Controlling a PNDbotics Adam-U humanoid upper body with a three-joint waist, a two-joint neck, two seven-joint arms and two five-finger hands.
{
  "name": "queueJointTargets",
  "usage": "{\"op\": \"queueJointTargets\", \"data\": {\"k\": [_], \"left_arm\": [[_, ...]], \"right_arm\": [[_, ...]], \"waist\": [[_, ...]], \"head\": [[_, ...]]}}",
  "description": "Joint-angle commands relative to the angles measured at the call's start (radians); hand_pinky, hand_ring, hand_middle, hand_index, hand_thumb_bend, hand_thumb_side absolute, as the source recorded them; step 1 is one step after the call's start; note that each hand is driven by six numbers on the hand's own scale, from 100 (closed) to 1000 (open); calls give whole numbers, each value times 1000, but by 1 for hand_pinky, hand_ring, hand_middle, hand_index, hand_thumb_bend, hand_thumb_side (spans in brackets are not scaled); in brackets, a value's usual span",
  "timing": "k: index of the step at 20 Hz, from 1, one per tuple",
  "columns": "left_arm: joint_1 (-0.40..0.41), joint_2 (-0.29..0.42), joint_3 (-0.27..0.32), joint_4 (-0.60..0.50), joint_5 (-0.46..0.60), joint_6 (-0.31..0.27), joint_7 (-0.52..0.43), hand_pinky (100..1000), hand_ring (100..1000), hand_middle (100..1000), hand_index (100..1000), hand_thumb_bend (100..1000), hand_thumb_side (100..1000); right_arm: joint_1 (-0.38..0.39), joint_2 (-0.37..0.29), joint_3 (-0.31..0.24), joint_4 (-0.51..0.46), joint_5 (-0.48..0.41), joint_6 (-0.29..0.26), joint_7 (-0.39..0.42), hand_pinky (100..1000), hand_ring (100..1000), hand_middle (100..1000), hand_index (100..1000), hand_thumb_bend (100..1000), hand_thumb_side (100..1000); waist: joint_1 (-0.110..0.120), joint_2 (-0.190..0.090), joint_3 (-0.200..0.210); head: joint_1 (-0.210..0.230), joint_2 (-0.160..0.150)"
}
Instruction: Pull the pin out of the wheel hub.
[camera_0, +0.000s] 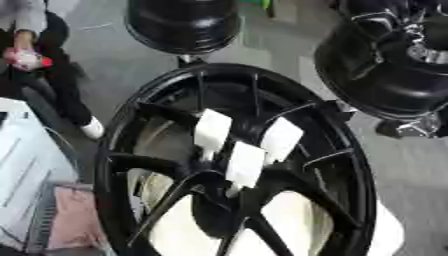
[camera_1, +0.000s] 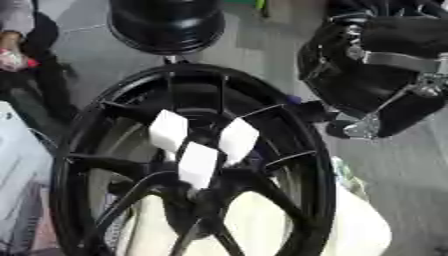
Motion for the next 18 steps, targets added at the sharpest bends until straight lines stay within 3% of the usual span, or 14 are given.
{"op": "queueJointTargets", "data": {"k": [1,7,18], "left_arm": [[-6,21,4,-17,1,1,-2,776,655,619,795,100,666],[-3,25,3,-17,2,2,-4,776,656,619,795,100,667],[9,30,1,-17,-8,5,-3,776,655,618,795,100,679]], "right_arm": [[-24,-15,-1,-6,0,10,11,864,763,693,800,453,194],[-103,30,58,-6,6,57,68,860,763,693,799,466,197],[-287,171,186,-6,9,198,233,848,762,698,797,480,213]], "waist": [[6,-18,1],[3,-22,0],[-8,-20,-15]], "head": [[-4,2],[-5,5],[11,14]]}}
